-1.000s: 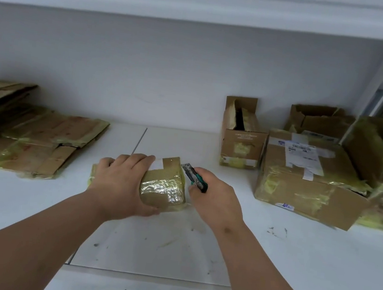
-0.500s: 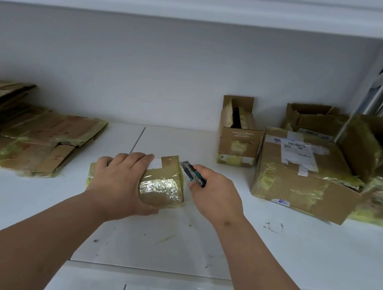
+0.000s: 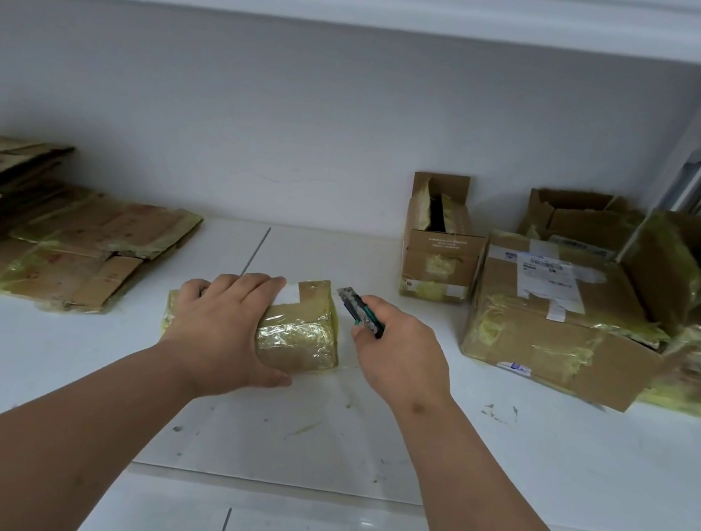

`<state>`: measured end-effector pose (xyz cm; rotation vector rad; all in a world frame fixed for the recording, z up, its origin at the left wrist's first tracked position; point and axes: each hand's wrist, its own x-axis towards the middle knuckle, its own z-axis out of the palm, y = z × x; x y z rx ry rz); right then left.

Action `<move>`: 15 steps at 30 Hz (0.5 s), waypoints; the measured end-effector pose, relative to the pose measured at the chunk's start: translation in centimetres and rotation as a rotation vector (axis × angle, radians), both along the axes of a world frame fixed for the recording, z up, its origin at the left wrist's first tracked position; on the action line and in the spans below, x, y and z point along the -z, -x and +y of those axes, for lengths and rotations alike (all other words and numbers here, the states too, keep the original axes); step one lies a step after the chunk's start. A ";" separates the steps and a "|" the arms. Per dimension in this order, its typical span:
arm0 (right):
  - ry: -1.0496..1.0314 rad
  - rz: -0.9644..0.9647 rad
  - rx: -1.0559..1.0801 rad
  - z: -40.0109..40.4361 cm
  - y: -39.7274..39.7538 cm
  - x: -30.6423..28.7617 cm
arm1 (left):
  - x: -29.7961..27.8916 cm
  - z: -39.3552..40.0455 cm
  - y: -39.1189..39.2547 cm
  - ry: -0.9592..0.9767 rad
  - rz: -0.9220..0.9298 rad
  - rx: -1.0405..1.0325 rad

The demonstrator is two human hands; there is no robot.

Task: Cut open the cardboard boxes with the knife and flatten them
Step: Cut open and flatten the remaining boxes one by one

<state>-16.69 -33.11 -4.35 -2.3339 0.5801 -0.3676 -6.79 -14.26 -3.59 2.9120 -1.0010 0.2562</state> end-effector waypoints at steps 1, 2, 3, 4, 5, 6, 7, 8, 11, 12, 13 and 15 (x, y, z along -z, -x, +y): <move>0.010 0.010 -0.008 0.0 0.0 0.0 | 0.0 -0.1 0.0 -0.003 0.000 -0.002; 0.017 0.017 -0.020 0.0 -0.1 -0.1 | -0.1 -0.1 0.0 -0.005 0.002 -0.004; 0.020 0.024 -0.033 0.1 -0.2 -0.2 | -0.1 -0.1 0.0 -0.006 0.006 -0.008; 0.022 0.028 -0.042 0.1 -0.3 -0.3 | -0.1 -0.1 0.0 -0.007 0.008 -0.011; 0.025 0.029 -0.048 0.1 -0.4 -0.3 | -0.1 -0.1 0.0 -0.007 0.008 -0.010; 0.029 0.028 -0.054 0.0 -0.5 -0.4 | 0.0 -0.1 -0.1 -0.003 0.007 -0.007; 0.026 0.026 -0.059 -0.1 -0.5 -0.4 | -0.1 0.0 -0.1 0.001 0.011 -0.004; 0.012 0.024 -0.062 -0.1 -0.5 -0.4 | -0.1 0.0 -0.2 0.002 0.017 -0.002; -0.046 0.022 -0.054 -0.2 -0.7 -0.5 | 0.0 0.0 -0.4 -0.010 0.015 0.000; -0.047 0.028 -0.049 -0.2 -0.8 -0.5 | 0.1 0.0 -0.4 -0.009 0.010 -0.001; -0.039 0.037 -0.048 -0.1 -1.0 -0.5 | 0.1 0.0 -0.5 -0.002 0.006 -0.004; -0.009 0.053 -0.049 0.1 -1.2 -0.6 | 0.3 0.1 -0.5 0.011 -0.001 -0.008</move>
